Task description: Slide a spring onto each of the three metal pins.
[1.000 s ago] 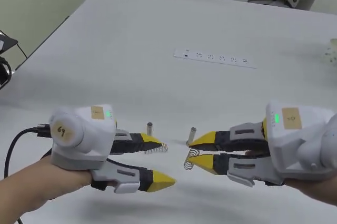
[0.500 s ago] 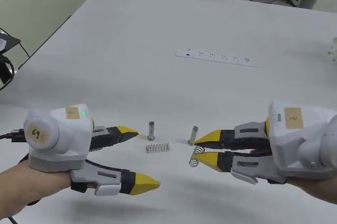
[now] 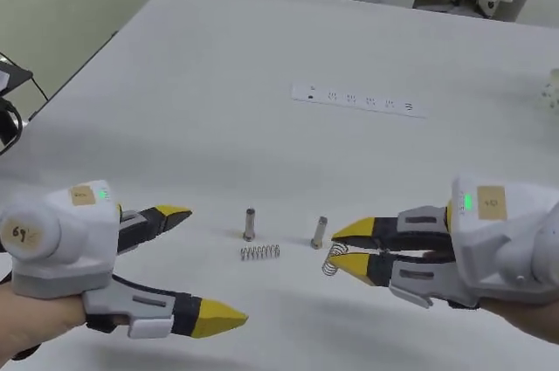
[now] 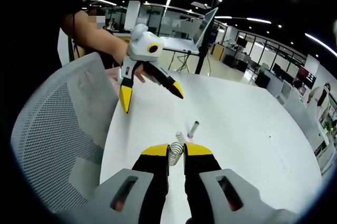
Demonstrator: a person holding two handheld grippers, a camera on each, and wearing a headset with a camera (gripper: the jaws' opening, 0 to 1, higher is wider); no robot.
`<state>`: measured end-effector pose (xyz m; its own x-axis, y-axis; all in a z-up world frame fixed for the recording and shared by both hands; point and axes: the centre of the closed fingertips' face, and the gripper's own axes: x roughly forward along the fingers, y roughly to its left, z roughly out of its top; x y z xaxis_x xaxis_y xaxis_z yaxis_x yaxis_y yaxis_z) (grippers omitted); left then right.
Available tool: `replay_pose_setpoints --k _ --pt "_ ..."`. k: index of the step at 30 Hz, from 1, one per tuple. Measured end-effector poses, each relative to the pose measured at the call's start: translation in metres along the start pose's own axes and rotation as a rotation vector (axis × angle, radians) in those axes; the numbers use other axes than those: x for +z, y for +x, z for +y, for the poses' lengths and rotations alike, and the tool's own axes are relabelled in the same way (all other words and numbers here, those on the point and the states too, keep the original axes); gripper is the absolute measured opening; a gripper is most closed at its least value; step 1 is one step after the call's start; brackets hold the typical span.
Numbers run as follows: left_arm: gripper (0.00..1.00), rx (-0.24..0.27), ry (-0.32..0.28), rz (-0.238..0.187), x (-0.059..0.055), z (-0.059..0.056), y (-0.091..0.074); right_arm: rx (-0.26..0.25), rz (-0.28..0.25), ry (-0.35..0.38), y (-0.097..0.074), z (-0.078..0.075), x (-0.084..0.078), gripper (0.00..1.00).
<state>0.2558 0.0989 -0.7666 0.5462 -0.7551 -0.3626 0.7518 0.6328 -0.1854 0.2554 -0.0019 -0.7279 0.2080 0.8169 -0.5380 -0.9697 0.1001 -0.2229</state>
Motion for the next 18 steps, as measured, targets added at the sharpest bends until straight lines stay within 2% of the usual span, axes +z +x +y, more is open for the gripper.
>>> replay_pose_setpoints --k 6,11,13,18 --pt "0.98 0.001 0.002 0.008 -0.002 -0.001 0.0 0.02 0.033 -0.04 0.004 0.002 -0.005 0.08" --pt "0.98 0.003 -0.004 0.009 -0.003 -0.001 -0.001 0.044 0.046 -0.03 0.007 0.004 -0.008 0.08" --pt "0.98 0.006 -0.006 0.009 -0.003 0.0 -0.002 0.072 0.07 -0.002 0.009 0.007 -0.014 0.08" --pt "0.98 0.013 -0.013 0.008 -0.004 0.002 -0.004 0.085 0.091 -0.011 0.011 0.007 -0.018 0.08"
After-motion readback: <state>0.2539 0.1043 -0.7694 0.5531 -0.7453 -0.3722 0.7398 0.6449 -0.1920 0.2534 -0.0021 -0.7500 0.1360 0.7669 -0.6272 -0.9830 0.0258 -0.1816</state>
